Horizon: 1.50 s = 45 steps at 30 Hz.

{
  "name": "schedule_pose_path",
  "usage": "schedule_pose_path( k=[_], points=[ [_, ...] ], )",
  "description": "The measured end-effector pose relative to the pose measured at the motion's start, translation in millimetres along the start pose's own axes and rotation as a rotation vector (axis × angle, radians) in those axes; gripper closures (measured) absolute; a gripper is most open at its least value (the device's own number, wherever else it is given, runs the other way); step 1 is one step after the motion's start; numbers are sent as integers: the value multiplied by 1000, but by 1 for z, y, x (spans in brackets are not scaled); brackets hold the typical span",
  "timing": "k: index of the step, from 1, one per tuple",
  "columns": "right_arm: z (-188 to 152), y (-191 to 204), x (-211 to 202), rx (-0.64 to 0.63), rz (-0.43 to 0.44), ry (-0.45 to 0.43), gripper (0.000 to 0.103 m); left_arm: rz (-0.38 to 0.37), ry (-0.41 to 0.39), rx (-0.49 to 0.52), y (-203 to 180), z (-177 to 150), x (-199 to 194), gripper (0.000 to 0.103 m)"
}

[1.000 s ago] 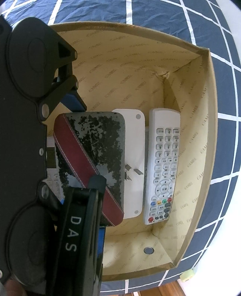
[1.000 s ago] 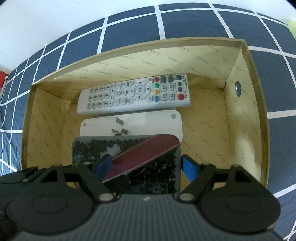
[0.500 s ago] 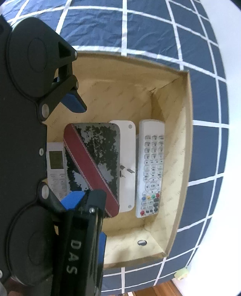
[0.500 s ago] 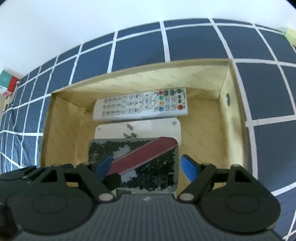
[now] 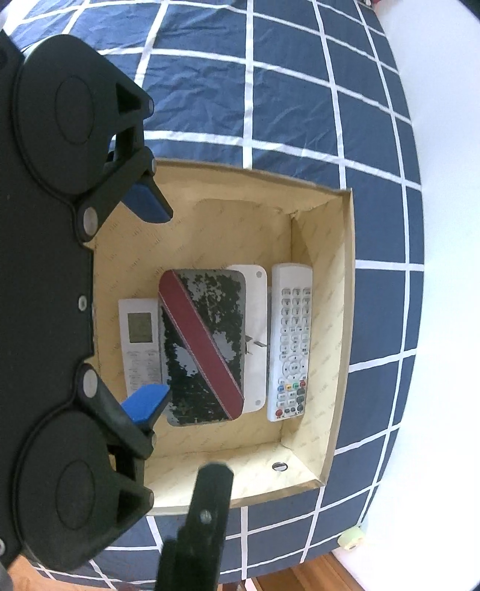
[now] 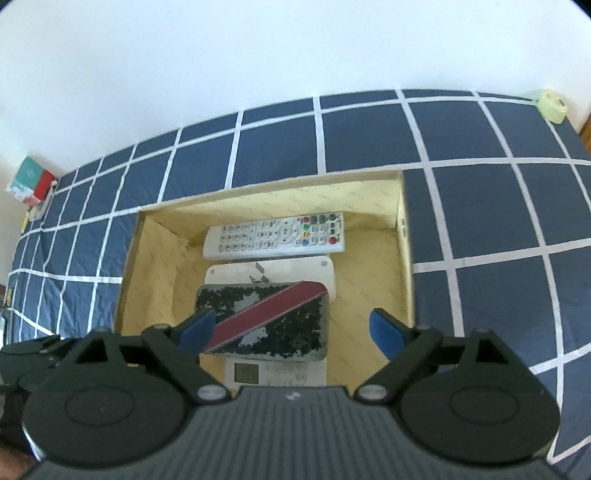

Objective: Organize objects

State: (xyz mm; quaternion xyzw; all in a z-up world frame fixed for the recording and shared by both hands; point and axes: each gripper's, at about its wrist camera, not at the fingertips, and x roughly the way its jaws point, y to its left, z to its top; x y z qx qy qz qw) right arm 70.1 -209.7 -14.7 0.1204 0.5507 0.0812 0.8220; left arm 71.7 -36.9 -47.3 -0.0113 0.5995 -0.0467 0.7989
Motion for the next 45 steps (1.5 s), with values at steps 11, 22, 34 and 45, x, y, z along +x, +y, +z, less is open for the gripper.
schedule_pose_path(
  k=[11, 22, 34, 45],
  points=[
    [-21, -9, -37, -15, -14, -35, 3, 38, -60, -21, 7, -20, -34, 0],
    [-41, -13, -50, -57, -46, -26, 0, 76, -98, -19, 13, -32, -57, 0],
    [-53, -11, -49, -64, -51, 3, 0, 95, -104, -23, 19, -45, -67, 0],
    [-58, -6, -48, -78, -51, 10, 0, 116, -115, -25, 23, -46, -74, 0]
  ],
)
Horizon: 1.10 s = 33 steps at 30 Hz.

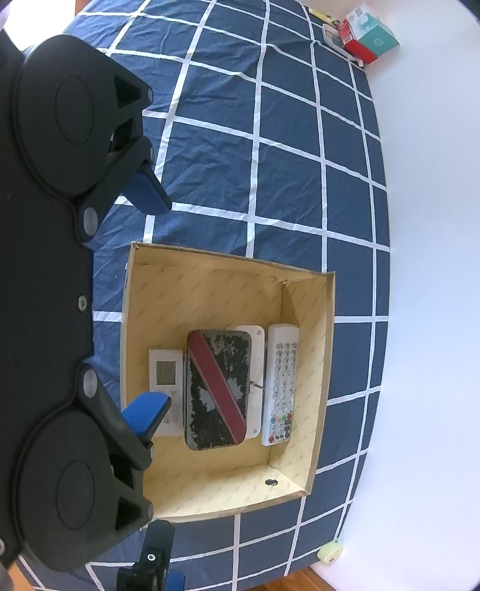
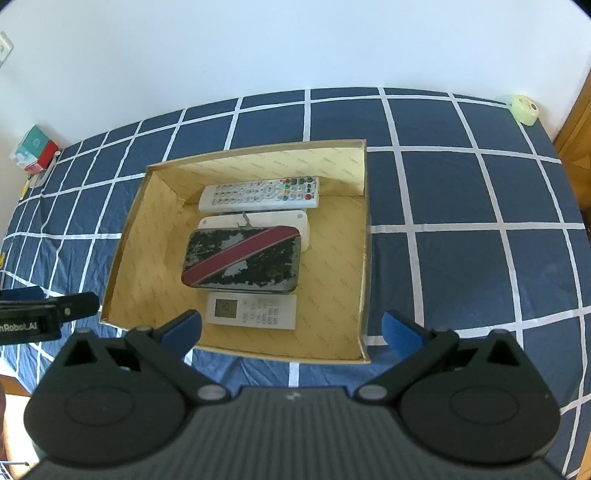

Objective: Organize objects

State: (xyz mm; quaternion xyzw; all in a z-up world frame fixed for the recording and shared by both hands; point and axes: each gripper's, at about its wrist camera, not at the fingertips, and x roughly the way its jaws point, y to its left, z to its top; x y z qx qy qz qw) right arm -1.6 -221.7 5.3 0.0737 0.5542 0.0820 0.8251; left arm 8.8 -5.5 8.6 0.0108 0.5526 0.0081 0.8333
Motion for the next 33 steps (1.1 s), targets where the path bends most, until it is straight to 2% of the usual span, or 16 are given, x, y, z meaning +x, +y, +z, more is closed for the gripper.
schedule_pose_path(
  k=[33],
  points=[
    [1, 10, -9, -20, 1, -21, 0, -6, 3, 0, 2, -1, -4, 0]
  ],
)
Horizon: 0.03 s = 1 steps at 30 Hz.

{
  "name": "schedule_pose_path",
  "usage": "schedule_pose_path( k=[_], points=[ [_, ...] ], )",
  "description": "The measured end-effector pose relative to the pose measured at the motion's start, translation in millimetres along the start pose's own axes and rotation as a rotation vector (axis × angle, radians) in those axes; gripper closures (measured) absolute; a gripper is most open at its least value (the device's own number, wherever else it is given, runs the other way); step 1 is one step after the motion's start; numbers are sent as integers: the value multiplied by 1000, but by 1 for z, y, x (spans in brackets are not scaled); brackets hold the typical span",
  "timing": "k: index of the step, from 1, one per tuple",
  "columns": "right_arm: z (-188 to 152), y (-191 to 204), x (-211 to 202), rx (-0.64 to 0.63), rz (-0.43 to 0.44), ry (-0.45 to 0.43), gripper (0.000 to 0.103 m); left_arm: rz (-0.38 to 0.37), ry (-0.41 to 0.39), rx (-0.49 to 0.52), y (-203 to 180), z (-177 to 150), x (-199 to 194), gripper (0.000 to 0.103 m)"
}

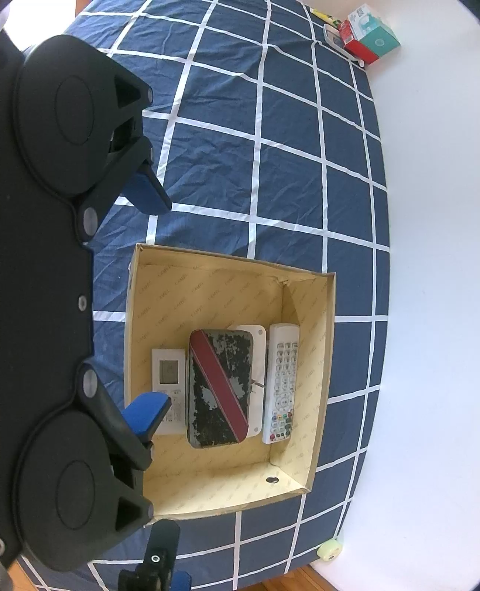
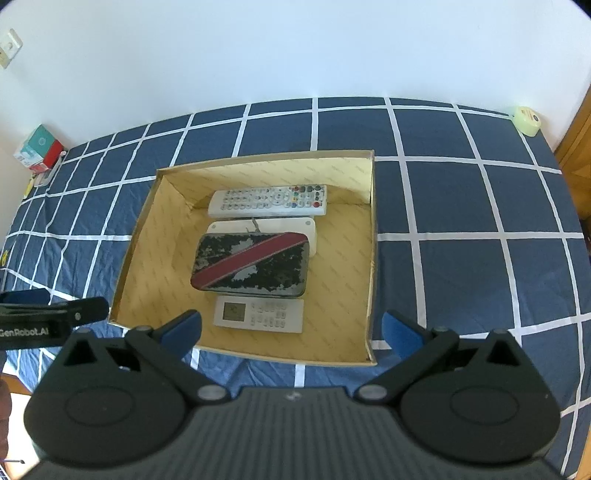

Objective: Organize objects

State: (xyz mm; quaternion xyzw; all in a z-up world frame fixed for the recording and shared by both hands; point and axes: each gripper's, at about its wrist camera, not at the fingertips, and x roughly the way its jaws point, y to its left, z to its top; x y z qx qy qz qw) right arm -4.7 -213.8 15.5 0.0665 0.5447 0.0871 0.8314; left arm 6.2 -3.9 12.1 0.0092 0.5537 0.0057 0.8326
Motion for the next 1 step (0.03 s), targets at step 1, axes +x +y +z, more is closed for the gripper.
schedule_pose_path(
  k=[1],
  points=[
    [0, 0, 0, 0, 0, -1, 0, 1, 1, 1, 0, 0, 0, 0]
  ],
)
